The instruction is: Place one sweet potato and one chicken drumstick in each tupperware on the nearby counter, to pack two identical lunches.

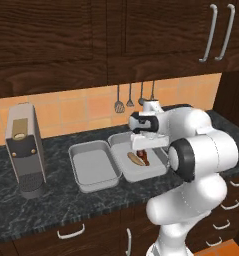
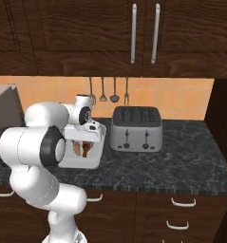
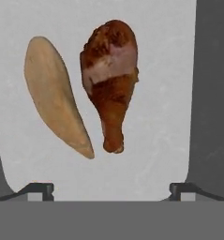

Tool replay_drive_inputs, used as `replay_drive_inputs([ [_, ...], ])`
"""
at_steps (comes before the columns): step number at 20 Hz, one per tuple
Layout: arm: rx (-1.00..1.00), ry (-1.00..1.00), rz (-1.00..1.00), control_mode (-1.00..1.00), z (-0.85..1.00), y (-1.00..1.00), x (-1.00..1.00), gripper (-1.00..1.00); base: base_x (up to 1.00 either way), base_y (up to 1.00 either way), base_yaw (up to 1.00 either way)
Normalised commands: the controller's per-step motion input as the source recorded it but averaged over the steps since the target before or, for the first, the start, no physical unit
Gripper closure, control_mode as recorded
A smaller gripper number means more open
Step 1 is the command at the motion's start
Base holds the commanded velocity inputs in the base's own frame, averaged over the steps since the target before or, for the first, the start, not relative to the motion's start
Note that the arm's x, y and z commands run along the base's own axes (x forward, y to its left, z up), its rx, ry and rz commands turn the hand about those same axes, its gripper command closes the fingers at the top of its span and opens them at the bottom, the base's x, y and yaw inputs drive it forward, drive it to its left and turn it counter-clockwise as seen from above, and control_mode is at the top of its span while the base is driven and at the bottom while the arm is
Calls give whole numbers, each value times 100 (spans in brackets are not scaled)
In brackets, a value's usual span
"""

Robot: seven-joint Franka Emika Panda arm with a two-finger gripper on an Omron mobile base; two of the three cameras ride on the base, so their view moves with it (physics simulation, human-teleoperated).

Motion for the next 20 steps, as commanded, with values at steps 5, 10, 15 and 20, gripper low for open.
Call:
replay_drive_inputs([
  [5, 0, -10, 0, -100, 12, -7, -100, -100, 0, 0, 0],
  [10, 0, -20, 2, -100, 82, -7, -96, -100, 0, 0, 0],
  [15, 0, -22, 8, -100, 91, 0, -84, -100, 0, 0, 0],
  [20, 0, -34, 8, -100, 54, 0, -90, -100, 0, 0, 0],
])
